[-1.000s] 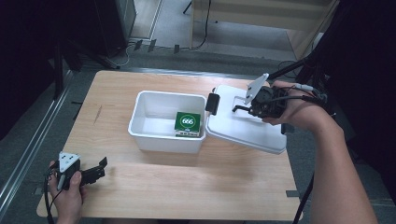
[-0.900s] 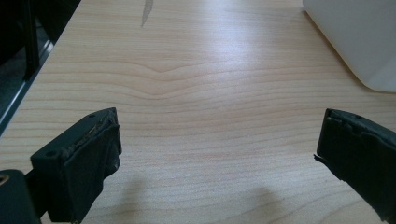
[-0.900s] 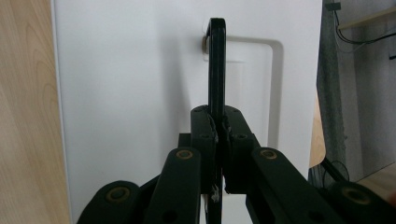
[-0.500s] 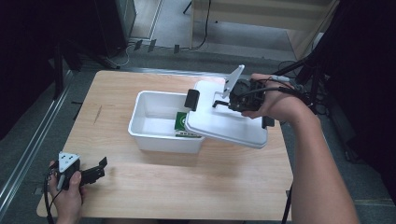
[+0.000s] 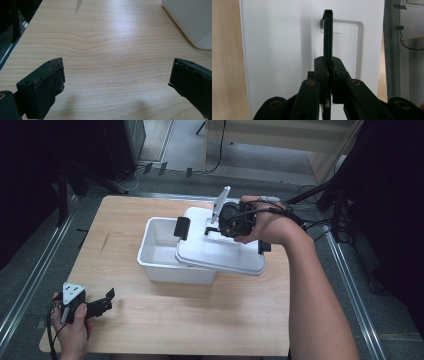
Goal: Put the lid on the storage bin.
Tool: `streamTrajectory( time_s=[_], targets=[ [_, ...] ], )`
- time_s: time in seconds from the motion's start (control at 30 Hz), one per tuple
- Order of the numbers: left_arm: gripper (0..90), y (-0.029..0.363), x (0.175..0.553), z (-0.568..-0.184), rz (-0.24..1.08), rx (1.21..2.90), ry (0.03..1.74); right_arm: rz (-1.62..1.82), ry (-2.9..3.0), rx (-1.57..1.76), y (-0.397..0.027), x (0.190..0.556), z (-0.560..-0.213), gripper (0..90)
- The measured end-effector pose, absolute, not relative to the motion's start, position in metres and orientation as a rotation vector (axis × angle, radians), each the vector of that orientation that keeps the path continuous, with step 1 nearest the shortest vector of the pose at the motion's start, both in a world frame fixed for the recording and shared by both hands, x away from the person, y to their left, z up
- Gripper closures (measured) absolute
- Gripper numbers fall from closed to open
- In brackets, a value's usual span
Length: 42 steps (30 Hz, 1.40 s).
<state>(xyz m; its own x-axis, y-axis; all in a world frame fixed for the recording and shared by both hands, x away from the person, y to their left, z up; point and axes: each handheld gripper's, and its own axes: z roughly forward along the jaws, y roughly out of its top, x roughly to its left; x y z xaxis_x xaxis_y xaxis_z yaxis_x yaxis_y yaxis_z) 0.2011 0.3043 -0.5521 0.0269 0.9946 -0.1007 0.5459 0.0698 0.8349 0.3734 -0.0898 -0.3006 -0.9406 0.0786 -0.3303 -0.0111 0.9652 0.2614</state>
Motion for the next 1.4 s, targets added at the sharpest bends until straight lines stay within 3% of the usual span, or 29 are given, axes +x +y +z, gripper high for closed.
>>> streamTrajectory(
  time_s=[0.9,1.4],
  targets=[
    [0.4,0.305,0.201,-0.552,0.766,1.564,1.610,0.371,2.817,-0.075,-0.001,0.384,-0.317,85.6],
    [0.4,0.305,0.201,-0.552,0.761,1.557,1.612,0.339,2.836,-0.042,0.022,0.393,-0.331,85.6]
  ],
)
